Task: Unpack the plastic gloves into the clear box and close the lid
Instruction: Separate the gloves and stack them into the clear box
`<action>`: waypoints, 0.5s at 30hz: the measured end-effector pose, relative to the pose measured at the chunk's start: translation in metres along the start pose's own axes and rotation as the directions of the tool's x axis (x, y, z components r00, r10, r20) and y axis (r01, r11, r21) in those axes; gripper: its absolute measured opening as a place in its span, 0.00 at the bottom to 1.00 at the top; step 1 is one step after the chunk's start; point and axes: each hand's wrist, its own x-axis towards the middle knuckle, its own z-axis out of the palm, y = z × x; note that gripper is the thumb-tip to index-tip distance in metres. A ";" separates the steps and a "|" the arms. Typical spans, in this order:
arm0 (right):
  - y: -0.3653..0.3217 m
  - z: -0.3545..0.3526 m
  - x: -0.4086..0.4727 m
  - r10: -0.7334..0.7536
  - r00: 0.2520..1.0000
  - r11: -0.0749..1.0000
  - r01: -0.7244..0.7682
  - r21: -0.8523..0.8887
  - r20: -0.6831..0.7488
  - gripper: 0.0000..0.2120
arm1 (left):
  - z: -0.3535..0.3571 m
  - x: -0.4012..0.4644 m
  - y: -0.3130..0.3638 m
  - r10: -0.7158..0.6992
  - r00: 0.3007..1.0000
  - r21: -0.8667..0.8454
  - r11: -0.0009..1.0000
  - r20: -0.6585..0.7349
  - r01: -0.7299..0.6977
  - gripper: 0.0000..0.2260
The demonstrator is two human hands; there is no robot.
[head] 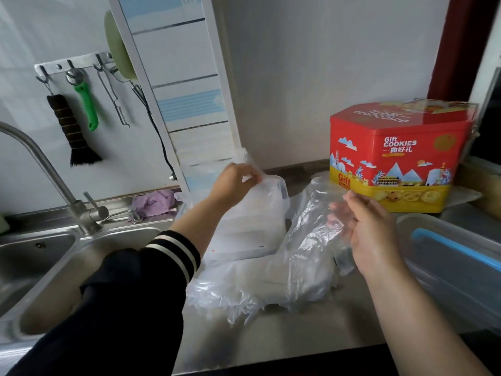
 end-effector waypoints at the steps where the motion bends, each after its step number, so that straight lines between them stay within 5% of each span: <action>1: 0.000 -0.002 0.001 0.001 1.000 1.000 -0.001 0.007 -0.007 0.05 | 0.003 0.000 -0.001 -0.041 0.996 -0.026 0.999 0.075 0.043 0.03; 9: 0.002 0.007 -0.001 -0.002 1.000 0.999 0.000 0.039 0.032 0.05 | 0.020 -0.005 -0.005 -0.146 0.881 0.208 0.977 0.450 0.055 0.11; 12: -0.001 0.013 -0.005 -0.003 0.997 0.999 0.000 0.036 0.082 0.05 | 0.009 -0.004 -0.004 -0.133 0.932 0.052 0.991 0.337 0.122 0.11; 15: -0.007 0.022 -0.006 -0.005 0.989 1.000 0.002 0.025 0.150 0.05 | -0.011 -0.004 0.002 -0.083 0.995 -0.055 0.995 0.055 0.086 0.10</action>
